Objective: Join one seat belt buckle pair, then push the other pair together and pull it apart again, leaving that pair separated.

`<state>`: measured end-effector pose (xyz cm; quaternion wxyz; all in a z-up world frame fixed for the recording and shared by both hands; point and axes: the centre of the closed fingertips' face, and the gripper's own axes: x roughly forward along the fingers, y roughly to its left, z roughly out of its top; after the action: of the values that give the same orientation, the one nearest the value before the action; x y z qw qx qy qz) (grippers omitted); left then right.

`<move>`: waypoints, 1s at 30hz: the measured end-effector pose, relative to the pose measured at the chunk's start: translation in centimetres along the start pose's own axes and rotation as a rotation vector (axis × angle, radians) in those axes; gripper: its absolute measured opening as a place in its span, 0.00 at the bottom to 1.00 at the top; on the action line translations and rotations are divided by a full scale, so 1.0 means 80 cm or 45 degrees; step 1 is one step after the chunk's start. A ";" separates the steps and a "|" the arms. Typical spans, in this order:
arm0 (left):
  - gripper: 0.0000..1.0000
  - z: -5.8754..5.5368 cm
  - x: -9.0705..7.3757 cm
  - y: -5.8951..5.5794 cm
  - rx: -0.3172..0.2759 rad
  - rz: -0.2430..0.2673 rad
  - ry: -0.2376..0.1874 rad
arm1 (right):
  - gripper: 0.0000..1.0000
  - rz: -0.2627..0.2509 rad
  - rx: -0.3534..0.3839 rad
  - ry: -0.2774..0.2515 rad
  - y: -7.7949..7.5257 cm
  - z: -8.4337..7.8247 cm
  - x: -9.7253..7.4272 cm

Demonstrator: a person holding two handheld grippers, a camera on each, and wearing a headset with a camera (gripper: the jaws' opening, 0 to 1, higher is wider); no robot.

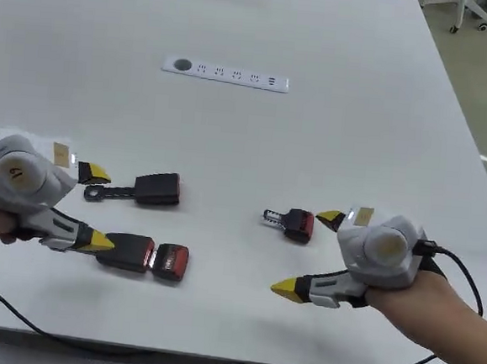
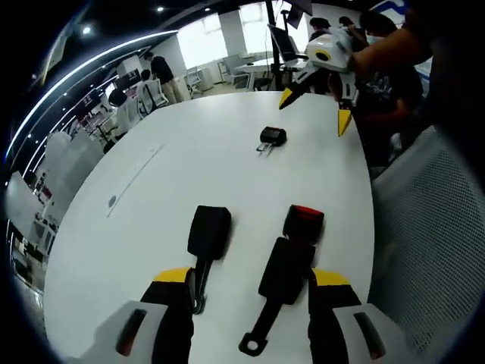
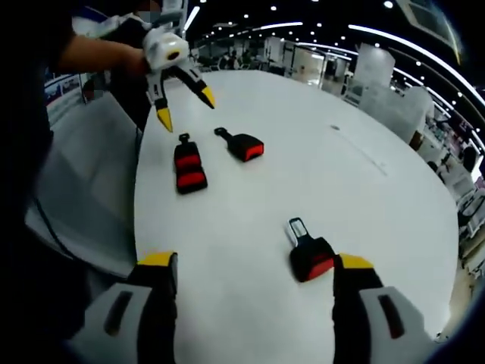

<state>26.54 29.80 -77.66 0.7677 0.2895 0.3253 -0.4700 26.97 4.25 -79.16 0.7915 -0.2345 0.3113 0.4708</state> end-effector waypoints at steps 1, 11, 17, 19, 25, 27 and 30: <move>0.65 -0.003 -0.006 -0.004 -0.031 0.015 -0.014 | 0.87 -0.006 0.004 -0.022 0.001 0.002 -0.006; 0.84 -0.032 -0.047 -0.005 -0.187 0.132 -0.050 | 0.95 -0.038 0.035 -0.002 0.007 -0.019 -0.033; 0.97 -0.051 -0.058 -0.003 -0.286 0.164 -0.043 | 1.00 -0.113 0.122 -0.020 0.005 -0.022 -0.041; 1.00 -0.054 -0.063 0.002 -0.315 0.193 -0.058 | 1.00 -0.118 0.130 -0.033 0.008 -0.018 -0.043; 1.00 -0.055 -0.071 0.003 -0.376 0.226 -0.091 | 1.00 -0.114 0.076 -0.012 0.023 -0.022 -0.040; 1.00 -0.056 -0.070 0.001 -0.375 0.229 -0.093 | 1.00 -0.120 0.096 -0.023 0.024 -0.019 -0.043; 1.00 -0.057 -0.069 0.001 -0.407 0.245 -0.108 | 1.00 -0.130 0.118 -0.051 0.026 -0.013 -0.046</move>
<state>23.65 36.19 -76.23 0.8583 0.1736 0.3339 -0.3488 23.49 2.29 -77.46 0.8306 -0.2037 0.3047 0.4193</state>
